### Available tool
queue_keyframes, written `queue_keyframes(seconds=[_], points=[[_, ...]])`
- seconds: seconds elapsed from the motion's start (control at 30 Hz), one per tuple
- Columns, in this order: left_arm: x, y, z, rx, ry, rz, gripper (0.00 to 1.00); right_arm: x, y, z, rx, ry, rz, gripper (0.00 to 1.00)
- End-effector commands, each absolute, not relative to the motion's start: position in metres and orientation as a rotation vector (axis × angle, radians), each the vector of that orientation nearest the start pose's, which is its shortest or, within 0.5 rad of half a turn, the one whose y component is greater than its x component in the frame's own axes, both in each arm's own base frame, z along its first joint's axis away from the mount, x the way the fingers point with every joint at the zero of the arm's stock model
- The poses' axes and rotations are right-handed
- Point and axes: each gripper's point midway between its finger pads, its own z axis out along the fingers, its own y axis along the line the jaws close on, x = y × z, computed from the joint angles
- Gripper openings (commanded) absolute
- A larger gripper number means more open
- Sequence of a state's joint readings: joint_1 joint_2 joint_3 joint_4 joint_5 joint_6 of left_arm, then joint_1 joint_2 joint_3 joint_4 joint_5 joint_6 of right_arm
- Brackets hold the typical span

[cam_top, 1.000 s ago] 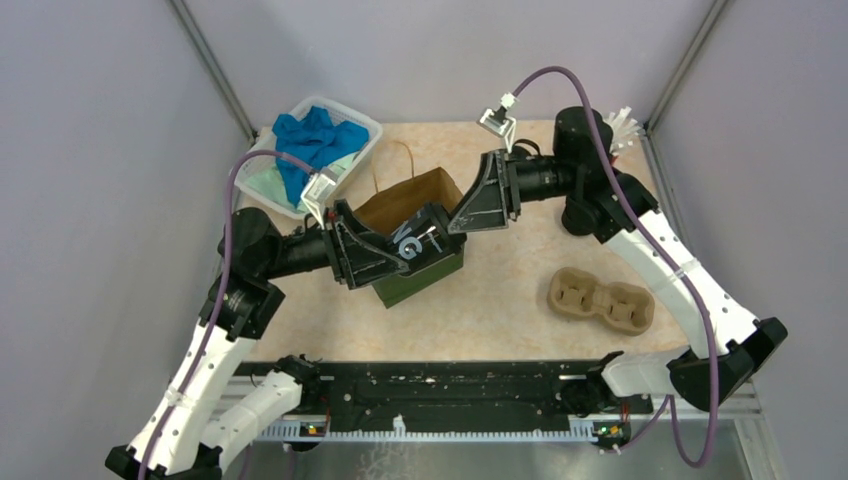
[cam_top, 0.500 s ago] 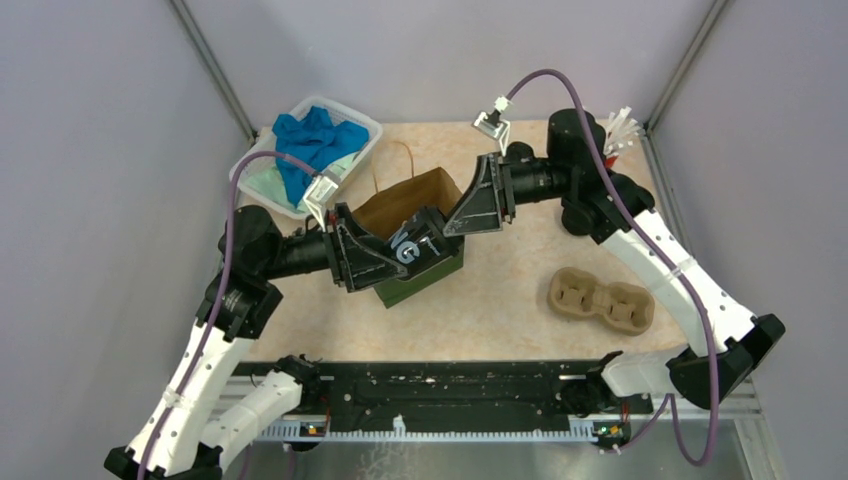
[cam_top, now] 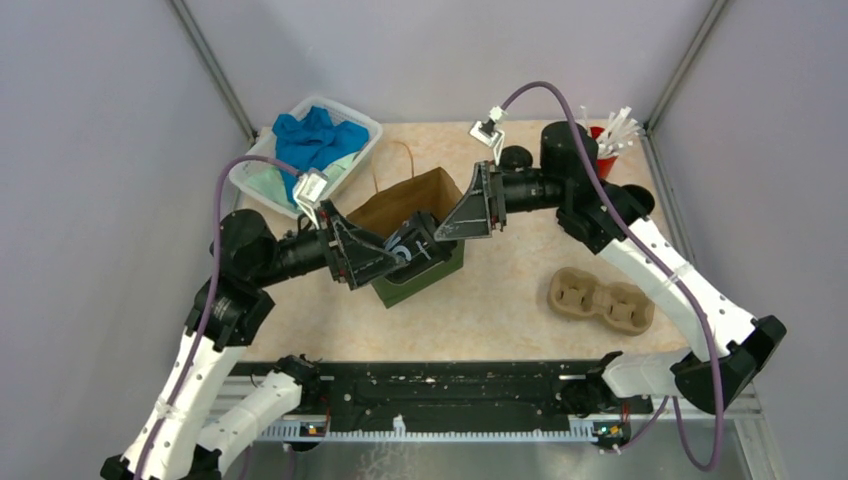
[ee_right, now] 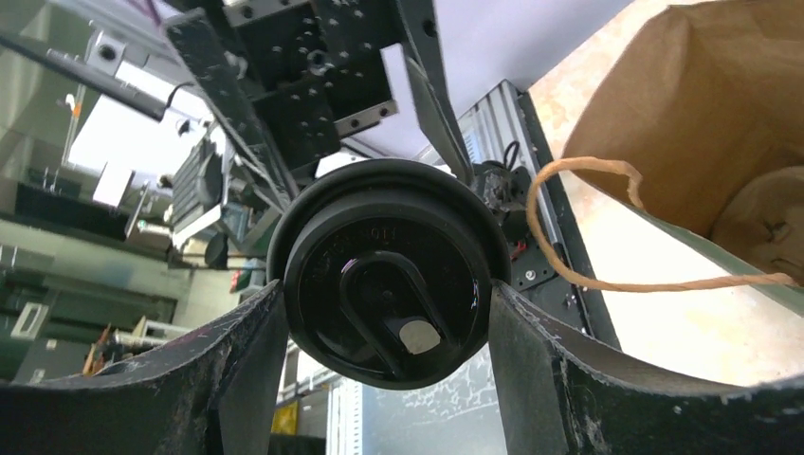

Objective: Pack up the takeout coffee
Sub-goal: Adjust the coffee cup.

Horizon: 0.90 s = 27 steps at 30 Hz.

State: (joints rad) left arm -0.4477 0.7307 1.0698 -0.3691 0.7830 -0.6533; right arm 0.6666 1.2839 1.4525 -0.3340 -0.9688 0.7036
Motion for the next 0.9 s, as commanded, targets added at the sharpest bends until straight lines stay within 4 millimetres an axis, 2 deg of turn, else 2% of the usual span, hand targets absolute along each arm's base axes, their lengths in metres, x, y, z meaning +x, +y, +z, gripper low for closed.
queue_keyframes(seconds=[0.0,0.13,0.2,0.27,0.4,0.53,0.63,0.73,0.87], points=[[0.149,-0.199,0.402,0.273,1.757,-1.284,0.93,0.161,0.319,0.41,-0.684,1.899,1.687,0.5],[0.152,-0.176,0.407,0.051,1.78,-1.211,0.95,0.17,0.31,0.41,-0.601,1.903,1.649,0.47],[0.158,-0.149,0.394,-0.203,1.874,-1.091,0.94,0.178,0.301,0.406,-0.541,1.932,1.575,0.47],[0.157,-0.13,0.373,-0.417,1.989,-0.994,0.92,0.192,0.286,0.404,-0.494,1.933,1.424,0.47],[0.158,-0.114,0.35,-0.614,2.118,-0.854,0.89,0.209,0.253,0.405,-0.461,1.916,1.114,0.41],[0.186,-0.112,0.341,-0.632,2.182,-0.702,0.87,0.217,0.236,0.414,-0.492,1.875,0.959,0.4],[0.212,-0.114,0.325,-0.642,2.261,-0.569,0.87,0.217,0.229,0.428,-0.544,1.815,0.901,0.4],[0.234,-0.115,0.31,-0.633,2.311,-0.453,0.8,0.216,0.226,0.435,-0.608,1.77,0.858,0.39],[0.255,-0.122,0.296,-0.524,2.361,-0.387,0.74,0.218,0.223,0.441,-0.669,1.727,0.799,0.38]])
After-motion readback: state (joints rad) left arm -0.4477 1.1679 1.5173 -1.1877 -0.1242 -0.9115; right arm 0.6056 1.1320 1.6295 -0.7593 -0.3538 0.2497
